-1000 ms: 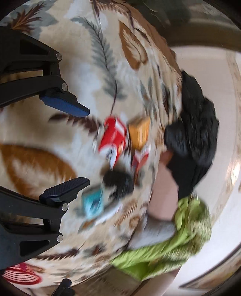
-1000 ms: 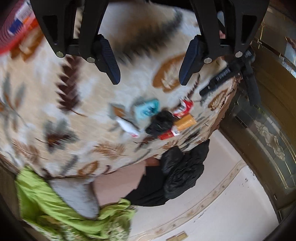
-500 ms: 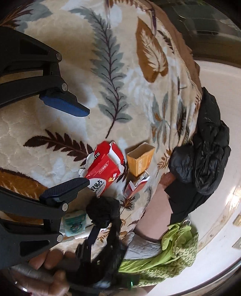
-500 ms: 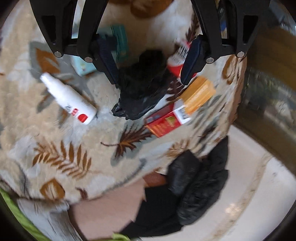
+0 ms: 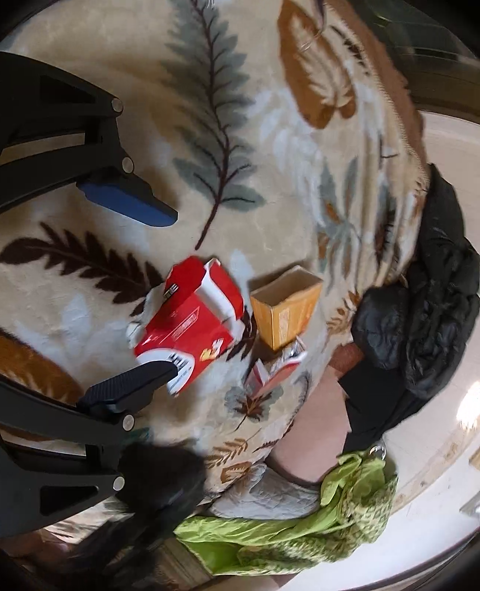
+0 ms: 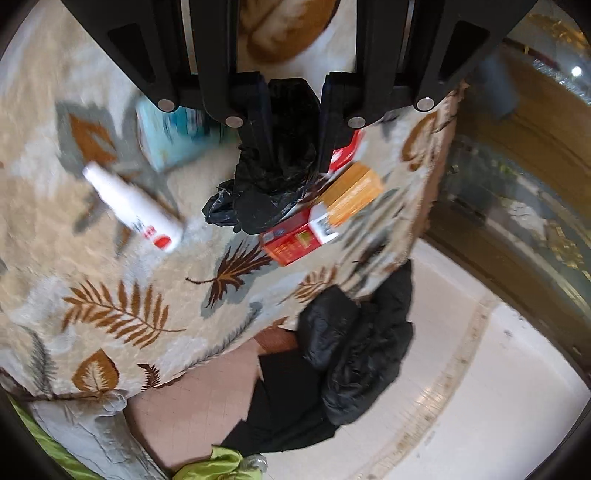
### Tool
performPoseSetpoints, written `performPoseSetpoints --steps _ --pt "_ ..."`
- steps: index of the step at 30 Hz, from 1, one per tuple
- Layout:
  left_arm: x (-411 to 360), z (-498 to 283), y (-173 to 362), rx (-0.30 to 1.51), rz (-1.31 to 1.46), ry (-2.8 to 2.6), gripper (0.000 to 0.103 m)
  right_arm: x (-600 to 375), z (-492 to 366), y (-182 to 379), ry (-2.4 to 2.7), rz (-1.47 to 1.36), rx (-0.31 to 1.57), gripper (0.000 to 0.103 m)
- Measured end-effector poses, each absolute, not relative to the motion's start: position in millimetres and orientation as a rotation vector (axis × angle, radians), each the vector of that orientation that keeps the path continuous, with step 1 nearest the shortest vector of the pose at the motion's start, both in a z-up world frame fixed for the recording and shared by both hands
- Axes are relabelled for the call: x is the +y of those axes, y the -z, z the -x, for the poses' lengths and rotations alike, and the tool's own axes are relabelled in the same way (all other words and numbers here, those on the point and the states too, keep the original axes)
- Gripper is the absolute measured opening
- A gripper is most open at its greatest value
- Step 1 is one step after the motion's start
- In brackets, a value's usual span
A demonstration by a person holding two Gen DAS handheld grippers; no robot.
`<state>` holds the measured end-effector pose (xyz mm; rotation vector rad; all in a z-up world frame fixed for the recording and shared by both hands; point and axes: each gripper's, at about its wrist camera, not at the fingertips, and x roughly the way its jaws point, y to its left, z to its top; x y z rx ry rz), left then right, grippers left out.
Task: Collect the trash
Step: 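Grasp the black plastic bag with the right gripper while the left gripper grasps the red-and-white tissue pack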
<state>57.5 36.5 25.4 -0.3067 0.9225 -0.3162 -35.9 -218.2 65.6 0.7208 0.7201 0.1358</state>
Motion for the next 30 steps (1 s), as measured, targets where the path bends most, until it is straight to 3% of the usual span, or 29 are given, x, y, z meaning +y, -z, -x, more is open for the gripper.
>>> performPoseSetpoints --steps 7,9,11,15,22,24,30 --pt "18 -75 -17 0.920 0.335 0.433 0.071 -230 86 -67 -0.134 -0.746 0.666 0.022" --pt "4 -70 -17 0.957 0.295 0.498 0.047 -236 86 -63 -0.117 -0.739 0.671 0.022" --pt "-8 -61 -20 0.968 0.263 0.562 0.037 -246 86 -59 -0.103 -0.766 0.664 0.022" --pt "-29 -37 -35 0.955 0.210 0.733 0.037 -263 84 -54 -0.066 -0.796 0.645 0.022" --pt "-25 -41 -44 0.863 0.144 0.640 0.056 -268 82 -54 -0.060 -0.799 0.639 0.022" --pt "-15 -47 -44 0.848 0.200 0.583 0.080 -269 83 -55 -0.060 -0.801 0.633 0.022" --pt "-26 -60 -35 0.884 0.154 0.551 0.085 -269 83 -54 -0.051 -0.811 0.627 0.022"
